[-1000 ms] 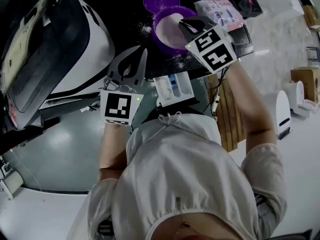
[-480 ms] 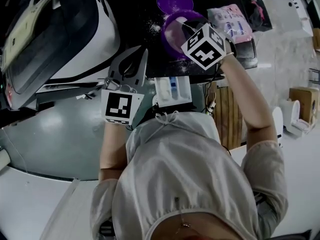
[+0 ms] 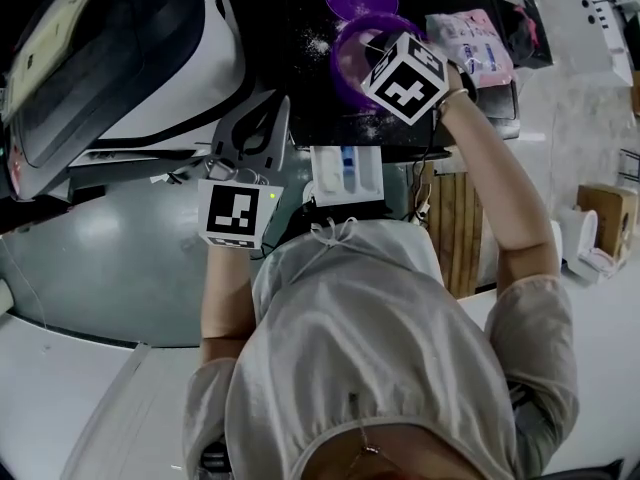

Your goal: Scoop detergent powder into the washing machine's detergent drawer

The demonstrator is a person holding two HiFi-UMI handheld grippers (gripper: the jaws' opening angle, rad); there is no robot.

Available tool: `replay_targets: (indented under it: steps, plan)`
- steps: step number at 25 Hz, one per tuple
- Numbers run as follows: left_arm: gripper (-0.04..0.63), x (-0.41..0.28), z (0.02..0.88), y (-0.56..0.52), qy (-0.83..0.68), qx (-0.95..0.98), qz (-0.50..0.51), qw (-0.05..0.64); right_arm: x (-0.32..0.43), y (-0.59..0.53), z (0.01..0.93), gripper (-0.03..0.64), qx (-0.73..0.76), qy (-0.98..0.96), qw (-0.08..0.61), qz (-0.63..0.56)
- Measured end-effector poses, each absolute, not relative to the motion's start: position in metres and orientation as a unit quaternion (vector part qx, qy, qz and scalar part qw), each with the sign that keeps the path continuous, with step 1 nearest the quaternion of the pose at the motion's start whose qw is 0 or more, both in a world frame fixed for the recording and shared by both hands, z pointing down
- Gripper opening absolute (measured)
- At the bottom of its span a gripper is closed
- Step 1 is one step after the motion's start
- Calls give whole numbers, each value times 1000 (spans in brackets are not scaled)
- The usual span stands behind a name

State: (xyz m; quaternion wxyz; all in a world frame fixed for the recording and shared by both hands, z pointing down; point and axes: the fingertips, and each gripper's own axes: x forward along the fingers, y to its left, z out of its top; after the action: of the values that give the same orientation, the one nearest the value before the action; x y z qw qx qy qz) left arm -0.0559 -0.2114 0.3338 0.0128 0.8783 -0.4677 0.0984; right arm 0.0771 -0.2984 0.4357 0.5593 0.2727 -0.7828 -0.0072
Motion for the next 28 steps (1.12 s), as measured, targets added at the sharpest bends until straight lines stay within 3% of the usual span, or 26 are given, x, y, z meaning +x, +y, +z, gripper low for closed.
replay_targets:
  steps: [7,28]
  plan:
    - [23,-69,338,-207,-486,868,98,23,77,-303,432,11,245,-789,563,-3]
    - [23,-59,332,-191,-496,861,111,14,67,-268,426,11,160,-832,496,189]
